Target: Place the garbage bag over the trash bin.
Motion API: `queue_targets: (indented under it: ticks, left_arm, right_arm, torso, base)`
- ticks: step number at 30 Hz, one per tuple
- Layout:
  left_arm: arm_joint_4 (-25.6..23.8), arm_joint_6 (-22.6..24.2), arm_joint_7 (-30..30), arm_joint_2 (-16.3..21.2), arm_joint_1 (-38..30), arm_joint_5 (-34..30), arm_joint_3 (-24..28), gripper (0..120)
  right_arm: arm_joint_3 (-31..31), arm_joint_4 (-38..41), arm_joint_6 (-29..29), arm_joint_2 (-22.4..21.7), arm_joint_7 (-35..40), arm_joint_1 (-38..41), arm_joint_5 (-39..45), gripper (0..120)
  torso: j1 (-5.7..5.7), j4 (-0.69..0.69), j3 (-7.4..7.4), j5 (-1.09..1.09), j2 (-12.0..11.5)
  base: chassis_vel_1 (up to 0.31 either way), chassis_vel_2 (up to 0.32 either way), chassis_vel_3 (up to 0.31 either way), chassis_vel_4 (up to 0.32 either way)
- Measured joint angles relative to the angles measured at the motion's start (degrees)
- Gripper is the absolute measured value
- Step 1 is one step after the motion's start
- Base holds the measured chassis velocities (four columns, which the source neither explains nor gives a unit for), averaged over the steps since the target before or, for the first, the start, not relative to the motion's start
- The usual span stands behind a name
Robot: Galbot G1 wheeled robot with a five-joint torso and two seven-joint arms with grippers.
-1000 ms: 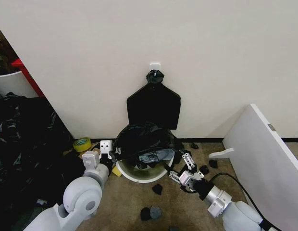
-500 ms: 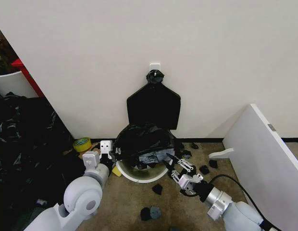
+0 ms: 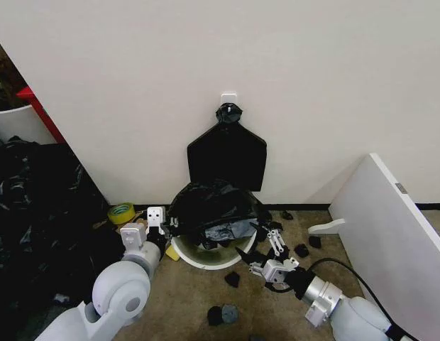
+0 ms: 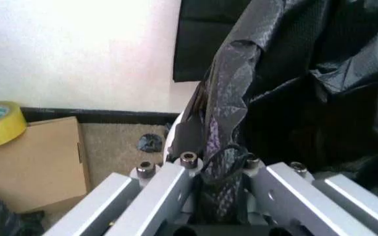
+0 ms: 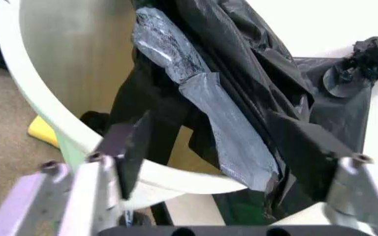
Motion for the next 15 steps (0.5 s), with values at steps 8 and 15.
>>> queue_targets:
  ticks: [8,15]
  left_arm:
    - [-0.34,0.05,0.02,-0.01,-0.05,0.00,0.19,1]
    - [-0.17,0.05,0.03,-0.08,-0.32,-0.03,0.38,1]
  right_arm:
    - [-0.08,-0.24,-0.65,0.75,1.82,0.08,-0.83,36]
    - [-0.60,-1.03,0.22,1.49,3.43,0.21,-0.40,10]
  torso:
    - [0.00,0.00,0.00,0.00,0.00]
    - [0.00,0.00,0.00,0.00,0.00]
  base:
    - [0.000,0.000,0.000,0.000]
    - [0.000,0.000,0.000,0.000]
